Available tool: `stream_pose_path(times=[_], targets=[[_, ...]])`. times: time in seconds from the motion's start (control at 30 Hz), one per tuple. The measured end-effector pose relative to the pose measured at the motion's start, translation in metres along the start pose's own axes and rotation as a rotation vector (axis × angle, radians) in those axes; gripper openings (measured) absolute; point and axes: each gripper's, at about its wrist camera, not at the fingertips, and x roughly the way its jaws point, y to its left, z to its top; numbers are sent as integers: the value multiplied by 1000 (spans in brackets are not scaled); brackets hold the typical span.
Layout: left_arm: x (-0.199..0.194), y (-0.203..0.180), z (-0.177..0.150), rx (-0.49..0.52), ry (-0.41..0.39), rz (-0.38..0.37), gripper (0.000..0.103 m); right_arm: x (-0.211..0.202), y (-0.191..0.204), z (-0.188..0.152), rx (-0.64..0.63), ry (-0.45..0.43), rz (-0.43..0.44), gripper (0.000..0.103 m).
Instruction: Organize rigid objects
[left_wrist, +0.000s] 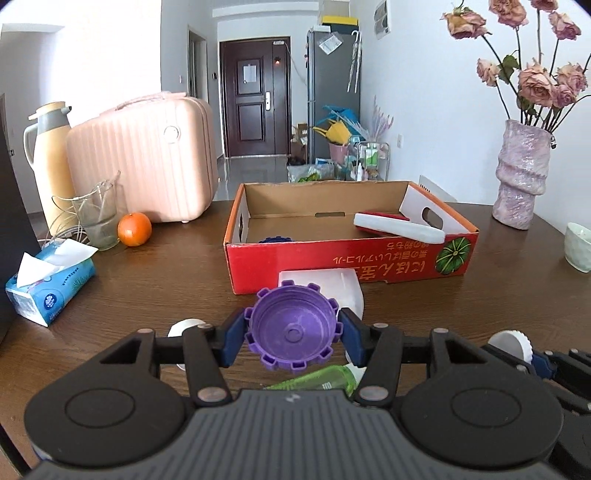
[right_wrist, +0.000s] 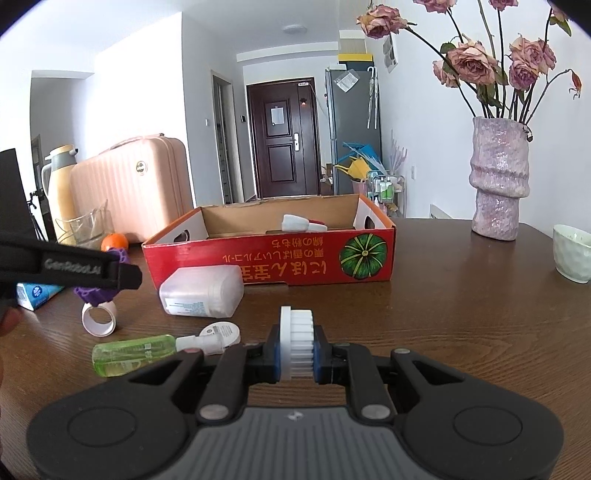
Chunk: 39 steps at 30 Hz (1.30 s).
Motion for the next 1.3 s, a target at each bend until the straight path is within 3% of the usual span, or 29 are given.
stream_pose_path(times=[0.67,1.3], targets=[[-29,-5,-19,25,-51,7,55,-13,4,4,-16,-52,12,15],[-28,-13,16,18,-110,-15,55,-12,9,33,-59,-107,14,15]])
